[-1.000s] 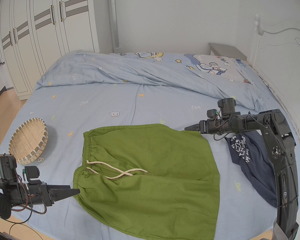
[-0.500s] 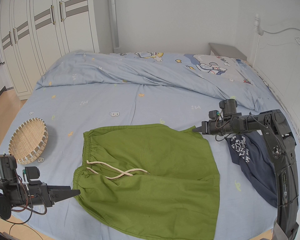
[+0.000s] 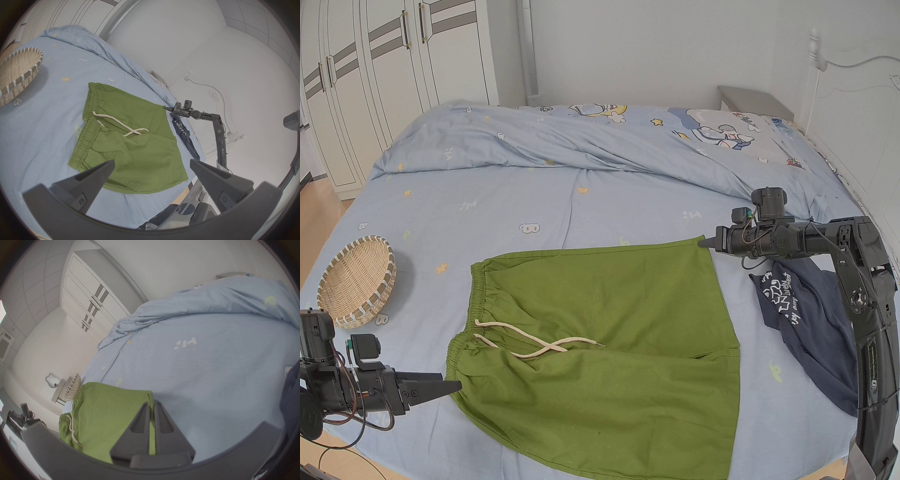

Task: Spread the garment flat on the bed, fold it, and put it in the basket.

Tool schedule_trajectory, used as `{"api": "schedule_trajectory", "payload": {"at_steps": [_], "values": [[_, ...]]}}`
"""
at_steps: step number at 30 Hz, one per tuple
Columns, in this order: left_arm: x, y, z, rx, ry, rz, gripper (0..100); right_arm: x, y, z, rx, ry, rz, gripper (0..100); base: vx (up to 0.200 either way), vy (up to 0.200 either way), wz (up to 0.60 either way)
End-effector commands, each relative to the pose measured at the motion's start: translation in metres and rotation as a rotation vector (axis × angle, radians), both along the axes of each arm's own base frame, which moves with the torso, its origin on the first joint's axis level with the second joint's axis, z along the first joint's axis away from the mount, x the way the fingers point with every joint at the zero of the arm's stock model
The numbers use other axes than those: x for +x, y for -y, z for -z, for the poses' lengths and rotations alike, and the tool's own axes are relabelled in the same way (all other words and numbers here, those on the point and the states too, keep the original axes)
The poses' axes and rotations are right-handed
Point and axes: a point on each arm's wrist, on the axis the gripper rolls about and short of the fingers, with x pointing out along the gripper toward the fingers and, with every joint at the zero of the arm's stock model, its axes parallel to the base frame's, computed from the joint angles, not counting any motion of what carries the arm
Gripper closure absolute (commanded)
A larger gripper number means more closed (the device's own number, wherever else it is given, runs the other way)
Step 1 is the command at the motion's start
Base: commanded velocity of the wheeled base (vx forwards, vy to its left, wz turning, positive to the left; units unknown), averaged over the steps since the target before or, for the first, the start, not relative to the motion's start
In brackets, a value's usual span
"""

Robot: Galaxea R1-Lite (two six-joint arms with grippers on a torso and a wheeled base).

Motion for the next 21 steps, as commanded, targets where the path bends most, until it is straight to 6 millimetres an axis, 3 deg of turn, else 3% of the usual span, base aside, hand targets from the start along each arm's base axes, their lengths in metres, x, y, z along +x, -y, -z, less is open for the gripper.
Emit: {"api": "schedule_trajectory", "payload": {"at_steps": [1, 7, 8, 16, 19, 20, 21], "values": [[0.000, 0.000, 0.000, 0.000, -0.001, 0.000, 0, 0.000, 0.002, -0.007, -0.001, 0.015, 0.020, 100, 0.000, 0.000, 0.00], [0.000, 0.000, 0.000, 0.000, -0.001, 0.000, 0, 0.000, -0.002, -0.004, -0.010, 0.007, 0.040, 100, 0.000, 0.000, 0.00], [0.000, 0.000, 0.000, 0.000, -0.001, 0.000, 0, 0.000, -0.002, -0.004, -0.010, 0.005, 0.039, 0, 0.000, 0.000, 0.00], [0.005, -0.002, -0.001, -0.001, -0.003, -0.013, 0, -0.003, 0.005, -0.006, -0.005, -0.008, 0.053, 0, 0.000, 0.000, 0.00], [0.013, -0.005, 0.001, -0.001, -0.026, -0.031, 0, -0.020, 0.011, -0.016, -0.005, -0.024, 0.061, 0, 0.000, 0.000, 0.00], [0.020, -0.011, 0.006, -0.005, -0.055, -0.058, 0, -0.041, 0.018, -0.027, -0.005, -0.037, 0.067, 0, 0.000, 0.000, 0.00], [0.023, -0.014, 0.008, -0.006, -0.064, -0.070, 0, -0.050, 0.020, -0.029, -0.004, -0.050, 0.068, 0, 0.000, 0.000, 0.00]]}}
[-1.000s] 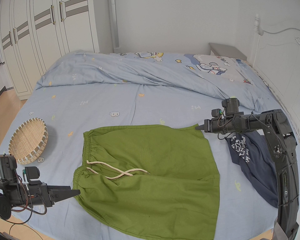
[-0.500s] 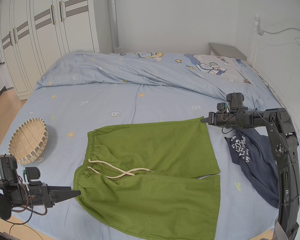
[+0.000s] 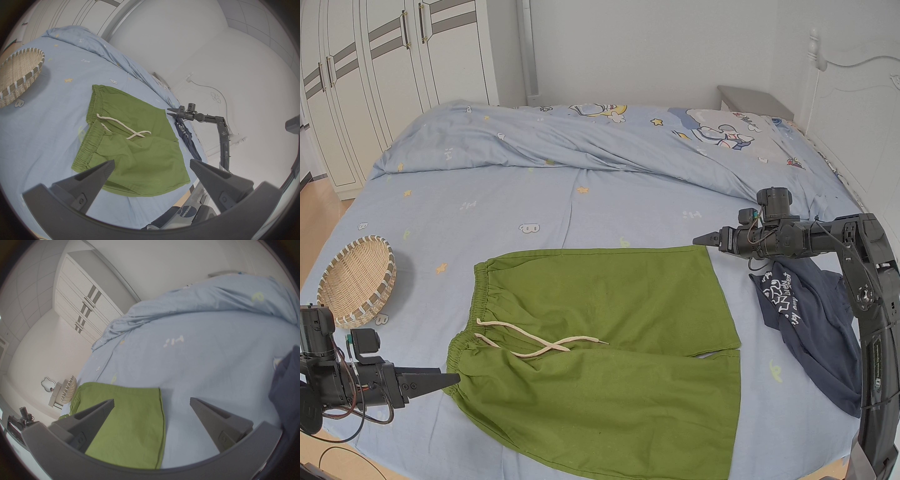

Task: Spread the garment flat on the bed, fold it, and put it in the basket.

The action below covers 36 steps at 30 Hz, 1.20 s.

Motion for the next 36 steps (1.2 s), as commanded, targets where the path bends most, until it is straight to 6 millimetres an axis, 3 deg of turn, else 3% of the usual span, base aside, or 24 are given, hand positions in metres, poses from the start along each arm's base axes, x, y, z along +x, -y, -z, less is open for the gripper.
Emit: {"api": "schedule_trajectory", "payload": {"at_steps": [1, 2, 3, 5, 6, 8, 15, 19, 26, 36], "values": [[0.023, -0.017, 0.015, -0.015, -0.097, -0.075, 0, -0.066, 0.016, -0.033, 0.005, -0.044, 0.009, 0, 0.000, 0.000, 0.00], [0.025, -0.018, 0.017, -0.015, -0.104, -0.078, 0, -0.071, 0.016, -0.034, 0.004, -0.049, 0.009, 0, 0.000, 0.000, 0.00], [0.031, -0.021, 0.025, -0.019, -0.141, -0.084, 0, -0.097, 0.018, -0.032, 0.005, -0.078, 0.007, 0, 0.000, 0.000, 0.00], [0.039, -0.025, 0.034, -0.027, -0.186, -0.093, 0, -0.128, 0.021, -0.023, 0.003, -0.101, 0.012, 0, 0.000, 0.000, 0.00], [0.039, -0.025, 0.035, -0.028, -0.191, -0.093, 0, -0.130, 0.021, -0.023, 0.003, -0.101, 0.013, 0, 0.000, 0.000, 0.00], [0.046, -0.032, 0.043, -0.034, -0.220, -0.115, 0, -0.171, 0.028, -0.009, 0.010, -0.108, 0.028, 0, 0.000, 0.000, 0.00], [0.041, -0.028, 0.048, 0.010, -0.205, -0.078, 0, -0.233, 0.022, 0.017, 0.093, -0.178, 0.048, 0, 0.000, 0.000, 0.00], [0.034, -0.026, 0.056, 0.039, -0.197, -0.044, 0, -0.253, 0.011, 0.010, 0.127, -0.172, 0.033, 0, 0.000, 0.000, 0.00], [0.032, -0.028, 0.063, 0.073, -0.185, -0.023, 0, -0.281, 0.017, 0.000, 0.149, -0.145, 0.063, 0, 0.000, 0.000, 0.00], [0.032, -0.029, 0.063, 0.074, -0.178, -0.024, 0, -0.281, 0.022, 0.004, 0.148, -0.153, 0.081, 0, -0.120, 0.060, 0.00]]}}
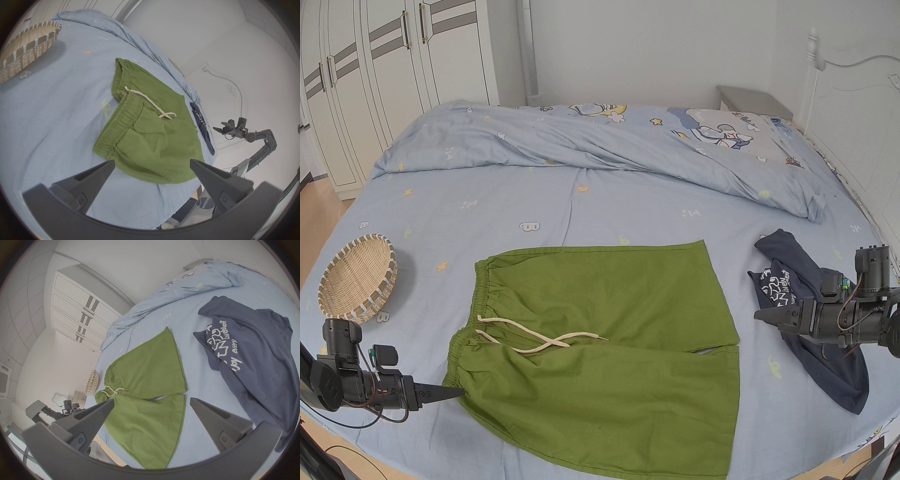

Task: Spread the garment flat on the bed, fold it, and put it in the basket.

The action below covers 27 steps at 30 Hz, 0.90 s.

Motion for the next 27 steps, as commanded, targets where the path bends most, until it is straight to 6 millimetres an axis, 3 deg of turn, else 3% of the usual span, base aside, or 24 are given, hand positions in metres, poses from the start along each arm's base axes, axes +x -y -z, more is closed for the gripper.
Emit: {"api": "schedule_trajectory", "payload": {"at_steps": [1, 13, 22, 27], "values": [[-0.001, 0.000, 0.004, -0.006, -0.013, -0.001, 0, -0.007, 0.002, -0.005, 0.005, 0.026, 0.008, 0, 0.000, 0.000, 0.00], [-0.010, 0.002, 0.004, 0.021, 0.097, -0.002, 0, -0.008, 0.001, -0.002, 0.004, 0.014, -0.001, 0, 0.000, 0.000, 0.00], [-0.011, 0.002, 0.004, 0.028, 0.123, -0.001, 0, -0.009, 0.003, -0.001, 0.006, 0.007, 0.007, 0, -0.200, 0.200, 0.00], [-0.011, 0.002, 0.004, 0.029, 0.124, -0.002, 0, -0.010, 0.002, 0.000, 0.003, 0.005, 0.004, 0, 0.000, 0.120, 0.00]]}}
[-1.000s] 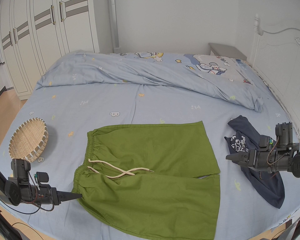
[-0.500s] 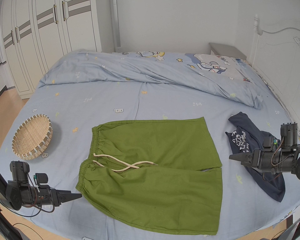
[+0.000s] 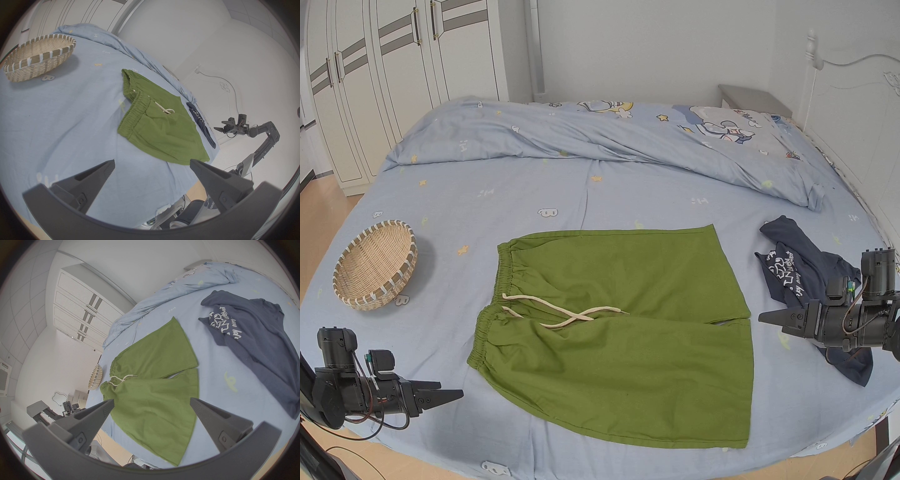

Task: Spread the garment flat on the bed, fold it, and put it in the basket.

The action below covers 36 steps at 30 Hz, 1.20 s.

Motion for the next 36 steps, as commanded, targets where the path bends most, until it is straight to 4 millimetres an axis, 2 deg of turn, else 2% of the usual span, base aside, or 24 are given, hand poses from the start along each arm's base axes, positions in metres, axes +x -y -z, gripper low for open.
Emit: {"api": "schedule_trajectory", "payload": {"at_steps": [1, 6, 9, 13, 16, 19, 20, 22, 24, 36], "values": [[0.000, 0.000, -0.001, 0.001, 0.004, 0.000, 0, -0.001, 0.000, 0.003, -0.001, -0.011, -0.002, 0, 0.000, 0.000, 0.00], [0.002, -0.001, -0.003, 0.008, 0.017, -0.008, 0, -0.010, 0.001, 0.013, -0.005, -0.045, -0.002, 0, 0.000, 0.000, 0.00], [0.011, 0.000, -0.008, 0.000, 0.029, -0.006, 0, -0.019, 0.001, 0.021, -0.014, -0.065, -0.009, 0, 0.000, 0.000, 0.00], [0.017, 0.003, -0.010, -0.028, 0.015, -0.008, 0, -0.030, 0.002, 0.018, -0.009, -0.037, -0.016, 0, 0.000, 0.000, 0.00], [0.032, 0.006, -0.013, -0.021, 0.032, 0.013, 0, -0.042, 0.007, 0.021, -0.003, -0.039, -0.009, 0, 0.000, 0.000, 0.00], [0.053, 0.003, -0.004, -0.023, 0.012, 0.017, 0, -0.055, 0.010, 0.027, -0.003, -0.046, 0.006, 0, 0.000, 0.000, 0.00], [0.053, 0.003, -0.004, -0.023, 0.012, 0.017, 0, -0.055, 0.010, 0.027, -0.003, -0.046, 0.006, 0, 0.000, 0.000, 0.00], [0.071, 0.002, 0.006, -0.019, 0.004, 0.030, 0, -0.068, 0.010, 0.034, 0.004, -0.056, -0.004, 0, 0.000, 0.000, 0.00], [0.080, 0.004, 0.012, -0.018, 0.003, 0.047, 0, -0.072, 0.010, 0.038, 0.009, -0.066, -0.016, 0, 0.000, 0.000, 0.00], [0.115, 0.020, 0.014, -0.004, 0.072, 0.140, 0, -0.086, 0.010, 0.036, 0.019, -0.029, -0.023, 0, 0.000, 0.000, 0.00]]}}
